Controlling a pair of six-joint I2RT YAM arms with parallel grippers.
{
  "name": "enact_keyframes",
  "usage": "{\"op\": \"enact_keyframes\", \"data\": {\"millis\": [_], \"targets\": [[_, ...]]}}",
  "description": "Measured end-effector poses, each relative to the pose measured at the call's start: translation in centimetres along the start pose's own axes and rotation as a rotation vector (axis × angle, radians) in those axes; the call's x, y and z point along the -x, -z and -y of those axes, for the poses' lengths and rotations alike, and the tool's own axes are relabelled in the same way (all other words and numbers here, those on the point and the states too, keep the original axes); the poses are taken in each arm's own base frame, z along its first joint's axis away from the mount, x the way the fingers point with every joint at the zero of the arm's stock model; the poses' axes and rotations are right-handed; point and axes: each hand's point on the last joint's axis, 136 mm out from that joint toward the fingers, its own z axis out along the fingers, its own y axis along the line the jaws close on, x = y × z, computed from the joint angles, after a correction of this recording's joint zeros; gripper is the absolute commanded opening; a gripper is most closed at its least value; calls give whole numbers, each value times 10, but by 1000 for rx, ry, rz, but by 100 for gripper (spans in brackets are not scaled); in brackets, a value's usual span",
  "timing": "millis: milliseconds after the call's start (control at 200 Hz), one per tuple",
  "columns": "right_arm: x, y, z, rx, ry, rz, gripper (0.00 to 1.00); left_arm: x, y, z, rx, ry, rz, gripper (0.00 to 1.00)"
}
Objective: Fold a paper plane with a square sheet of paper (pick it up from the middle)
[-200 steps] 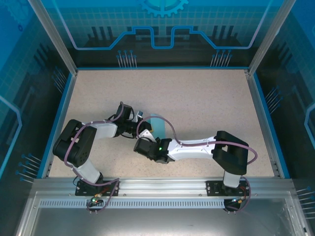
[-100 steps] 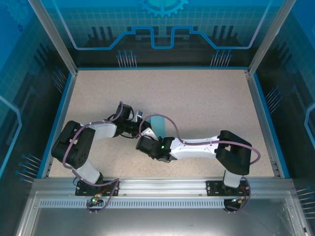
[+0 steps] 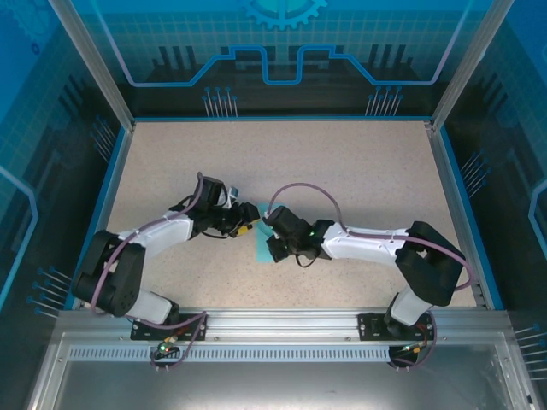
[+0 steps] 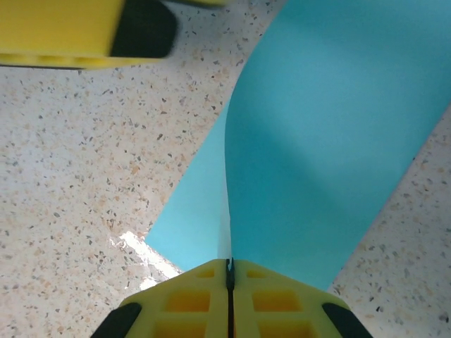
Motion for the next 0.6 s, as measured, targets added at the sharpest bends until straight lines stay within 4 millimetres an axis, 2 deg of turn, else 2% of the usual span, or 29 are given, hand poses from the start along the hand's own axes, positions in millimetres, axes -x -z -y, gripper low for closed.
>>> {"op": "enact_keyframes", "data": {"millis": [220,405,600], "targets": [[3,1,10,148,-80,-17,9,-1,13,5,14,-31,37,51],[0,1,25,193,-119,-49,10,-13,9,7,19,-52,10,46],[-7,-4,30,191,-106,-96,10,-26,3,6,25,-66,-19,43]]}}
